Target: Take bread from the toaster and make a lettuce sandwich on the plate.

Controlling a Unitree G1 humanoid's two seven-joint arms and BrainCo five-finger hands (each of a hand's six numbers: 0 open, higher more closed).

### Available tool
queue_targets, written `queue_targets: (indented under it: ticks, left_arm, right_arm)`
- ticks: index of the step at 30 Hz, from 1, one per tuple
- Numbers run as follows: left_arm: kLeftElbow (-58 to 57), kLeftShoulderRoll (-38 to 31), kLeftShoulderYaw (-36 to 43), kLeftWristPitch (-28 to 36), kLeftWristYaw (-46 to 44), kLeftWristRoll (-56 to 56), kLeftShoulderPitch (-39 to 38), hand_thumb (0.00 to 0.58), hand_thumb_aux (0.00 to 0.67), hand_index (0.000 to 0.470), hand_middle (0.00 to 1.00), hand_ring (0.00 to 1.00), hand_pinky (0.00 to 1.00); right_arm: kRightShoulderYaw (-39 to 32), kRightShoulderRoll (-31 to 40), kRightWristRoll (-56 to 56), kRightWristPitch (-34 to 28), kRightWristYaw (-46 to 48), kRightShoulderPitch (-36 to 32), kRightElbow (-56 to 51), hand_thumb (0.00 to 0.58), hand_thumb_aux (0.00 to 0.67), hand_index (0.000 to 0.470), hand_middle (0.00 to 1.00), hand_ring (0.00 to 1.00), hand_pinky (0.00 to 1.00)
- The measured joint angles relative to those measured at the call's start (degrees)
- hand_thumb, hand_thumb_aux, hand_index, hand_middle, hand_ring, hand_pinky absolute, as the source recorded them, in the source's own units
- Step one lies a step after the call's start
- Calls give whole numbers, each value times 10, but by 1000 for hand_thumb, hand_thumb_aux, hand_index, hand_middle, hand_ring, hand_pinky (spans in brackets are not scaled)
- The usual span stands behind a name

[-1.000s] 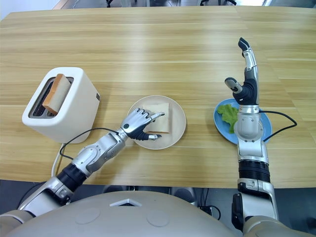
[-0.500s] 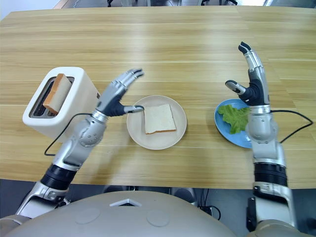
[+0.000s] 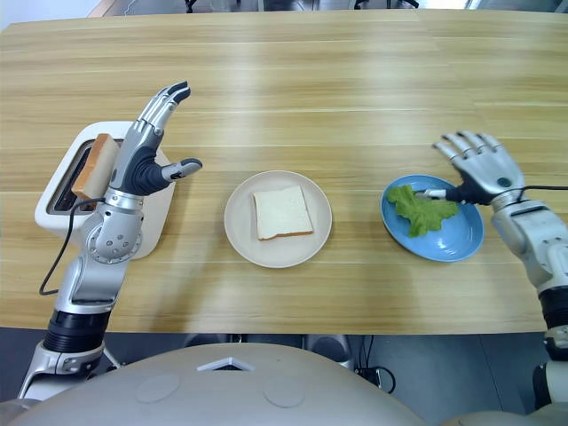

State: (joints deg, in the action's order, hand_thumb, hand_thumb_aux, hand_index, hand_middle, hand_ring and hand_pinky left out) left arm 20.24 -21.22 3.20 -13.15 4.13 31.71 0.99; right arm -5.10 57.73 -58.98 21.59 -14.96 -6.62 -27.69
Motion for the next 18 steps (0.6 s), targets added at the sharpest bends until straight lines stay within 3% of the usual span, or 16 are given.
queue_targets:
  ticks: [8,18]
  left_arm:
    - [-2,2,-2,0,5,11,-5,0,0,0,0,0,0]
    - [-2,4,-1,1,7,18,-12,0,0,0,0,0,0]
  right_arm:
    - [-112,-15,-29,9,-12,-67,-82,0,0,0,0,0,0]
    - [-138,-5,-27,1,-24,-68,-83,0,0,0,0,0,0]
